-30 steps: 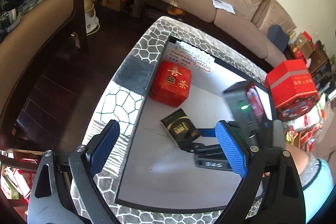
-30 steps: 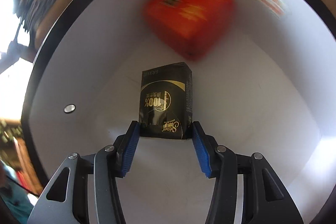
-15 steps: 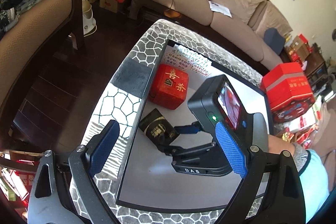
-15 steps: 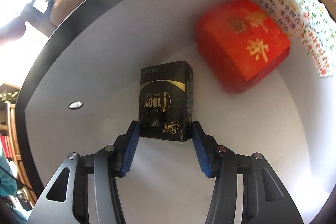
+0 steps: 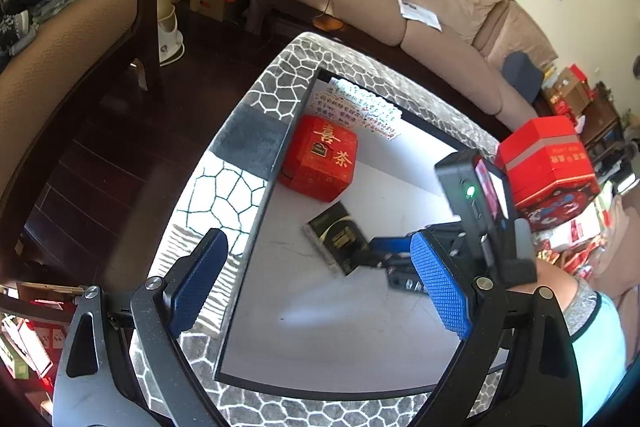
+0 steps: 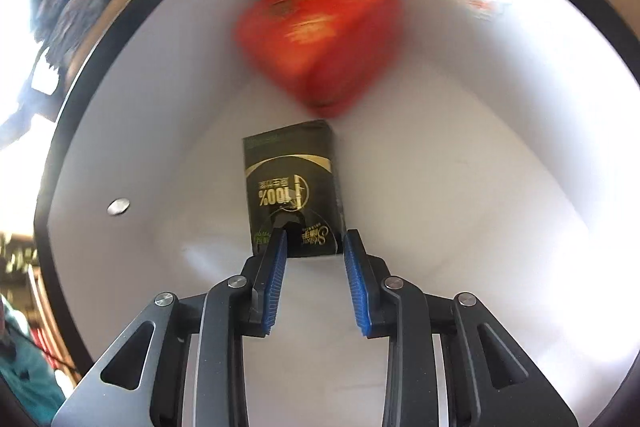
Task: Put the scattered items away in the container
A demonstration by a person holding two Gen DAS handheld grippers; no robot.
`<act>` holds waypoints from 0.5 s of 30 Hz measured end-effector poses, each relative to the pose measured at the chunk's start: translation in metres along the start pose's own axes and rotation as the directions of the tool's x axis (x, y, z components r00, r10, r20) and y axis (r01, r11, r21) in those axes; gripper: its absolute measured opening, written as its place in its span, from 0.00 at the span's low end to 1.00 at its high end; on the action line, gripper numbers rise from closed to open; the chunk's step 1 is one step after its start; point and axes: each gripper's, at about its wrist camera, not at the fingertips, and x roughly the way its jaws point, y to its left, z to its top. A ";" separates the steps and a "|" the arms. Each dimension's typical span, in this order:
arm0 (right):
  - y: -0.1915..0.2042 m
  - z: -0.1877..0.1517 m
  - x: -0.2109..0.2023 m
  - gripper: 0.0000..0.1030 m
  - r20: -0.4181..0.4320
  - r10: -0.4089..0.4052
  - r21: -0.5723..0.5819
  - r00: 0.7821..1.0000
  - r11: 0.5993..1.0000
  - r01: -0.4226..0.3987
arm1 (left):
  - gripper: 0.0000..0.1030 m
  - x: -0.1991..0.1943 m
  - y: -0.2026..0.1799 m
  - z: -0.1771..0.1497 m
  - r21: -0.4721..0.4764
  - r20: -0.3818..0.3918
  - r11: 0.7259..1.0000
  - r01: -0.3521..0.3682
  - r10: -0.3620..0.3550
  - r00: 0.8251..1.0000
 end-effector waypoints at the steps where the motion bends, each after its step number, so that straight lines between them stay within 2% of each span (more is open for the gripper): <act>1: -0.006 0.000 -0.004 0.29 0.017 -0.017 0.031 1.000 0.999 0.016 | 0.90 0.001 -0.001 0.000 0.003 -0.002 1.000 0.001 -0.001 1.000; 2: -0.011 0.000 -0.009 0.31 0.039 -0.016 0.057 0.999 0.998 0.014 | 0.90 0.001 -0.002 0.000 0.004 -0.002 1.000 0.003 -0.003 1.000; 4: -0.011 -0.001 -0.018 0.45 0.090 -0.018 0.049 0.996 0.999 0.013 | 0.90 0.001 -0.004 0.001 0.008 0.001 1.000 0.005 -0.005 1.000; 5: -0.004 -0.003 -0.022 0.67 0.116 -0.040 0.011 0.992 0.999 0.039 | 0.90 0.002 -0.004 0.001 0.011 0.002 1.000 0.003 -0.003 1.000; 6: 0.004 -0.004 -0.023 0.76 0.127 -0.055 -0.027 0.990 0.998 0.059 | 0.90 0.003 -0.004 0.001 0.012 0.001 1.000 0.000 0.000 1.000; 10: 0.030 -0.024 -0.011 0.73 0.113 -0.108 -0.171 0.988 0.977 0.127 | 0.90 0.008 -0.005 -0.001 0.016 -0.011 1.000 -0.010 0.010 1.000; 11: 0.040 -0.045 0.001 0.65 0.103 -0.114 -0.182 0.988 0.974 0.132 | 0.90 0.009 -0.005 -0.001 0.017 -0.014 1.000 -0.012 0.012 1.000; 12: 0.045 -0.050 0.008 0.49 0.090 -0.133 -0.182 0.987 0.972 0.148 | 0.90 0.010 -0.005 -0.003 0.023 -0.016 1.000 -0.010 0.011 1.000; 14: 0.043 -0.050 0.006 0.49 0.097 -0.140 -0.158 0.985 0.975 0.154 | 0.85 0.013 -0.009 -0.006 0.056 -0.021 0.998 -0.007 0.008 1.000; 15: 0.041 -0.049 0.004 0.49 0.096 -0.137 -0.139 0.986 0.979 0.150 | 0.77 0.016 -0.014 -0.008 0.083 -0.028 0.996 -0.014 0.016 0.999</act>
